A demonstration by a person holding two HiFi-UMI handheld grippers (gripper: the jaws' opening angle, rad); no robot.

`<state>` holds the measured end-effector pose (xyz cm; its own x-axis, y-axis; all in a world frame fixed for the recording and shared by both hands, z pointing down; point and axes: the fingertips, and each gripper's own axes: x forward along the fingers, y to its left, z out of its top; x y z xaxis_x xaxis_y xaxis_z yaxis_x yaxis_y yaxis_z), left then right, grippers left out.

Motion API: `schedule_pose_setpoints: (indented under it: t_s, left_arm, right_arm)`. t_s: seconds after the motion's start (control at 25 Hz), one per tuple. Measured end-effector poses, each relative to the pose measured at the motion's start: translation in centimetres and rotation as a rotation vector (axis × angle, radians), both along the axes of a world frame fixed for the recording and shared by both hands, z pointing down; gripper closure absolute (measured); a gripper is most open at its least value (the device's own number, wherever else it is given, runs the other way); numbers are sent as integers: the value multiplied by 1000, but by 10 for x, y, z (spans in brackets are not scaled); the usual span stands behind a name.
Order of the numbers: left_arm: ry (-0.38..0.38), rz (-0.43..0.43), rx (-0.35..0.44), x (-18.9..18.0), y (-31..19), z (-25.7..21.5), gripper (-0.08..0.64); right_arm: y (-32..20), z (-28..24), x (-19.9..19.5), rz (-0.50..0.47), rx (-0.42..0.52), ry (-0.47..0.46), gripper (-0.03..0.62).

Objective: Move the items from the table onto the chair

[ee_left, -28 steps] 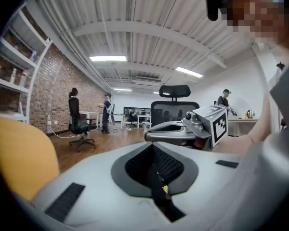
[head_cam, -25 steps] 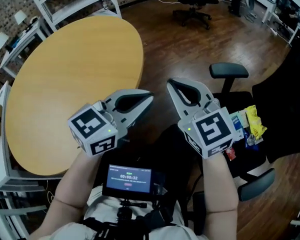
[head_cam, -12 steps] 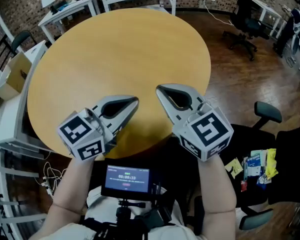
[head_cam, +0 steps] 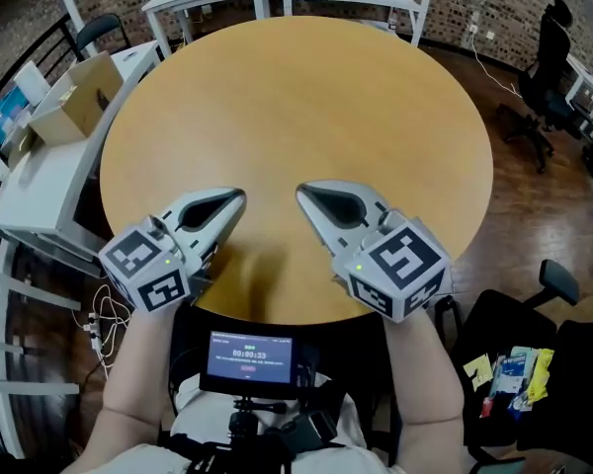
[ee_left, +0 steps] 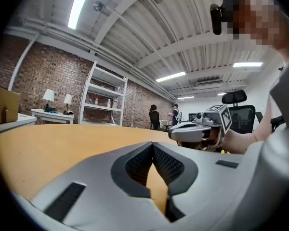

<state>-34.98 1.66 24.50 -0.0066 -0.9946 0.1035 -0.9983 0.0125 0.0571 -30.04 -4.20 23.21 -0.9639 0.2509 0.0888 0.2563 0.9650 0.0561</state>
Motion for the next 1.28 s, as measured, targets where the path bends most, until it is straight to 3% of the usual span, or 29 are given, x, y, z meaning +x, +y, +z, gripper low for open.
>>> schedule_pose_setpoints:
  t_s: [0.28, 1.28]
  left_arm:
    - [0, 34, 3, -9, 5, 1, 551]
    - [-12, 84, -14, 7, -13, 1, 551]
  right_arm:
    - [14, 3, -17, -6, -9, 27, 592]
    - [11, -1, -9, -3, -10, 6, 592]
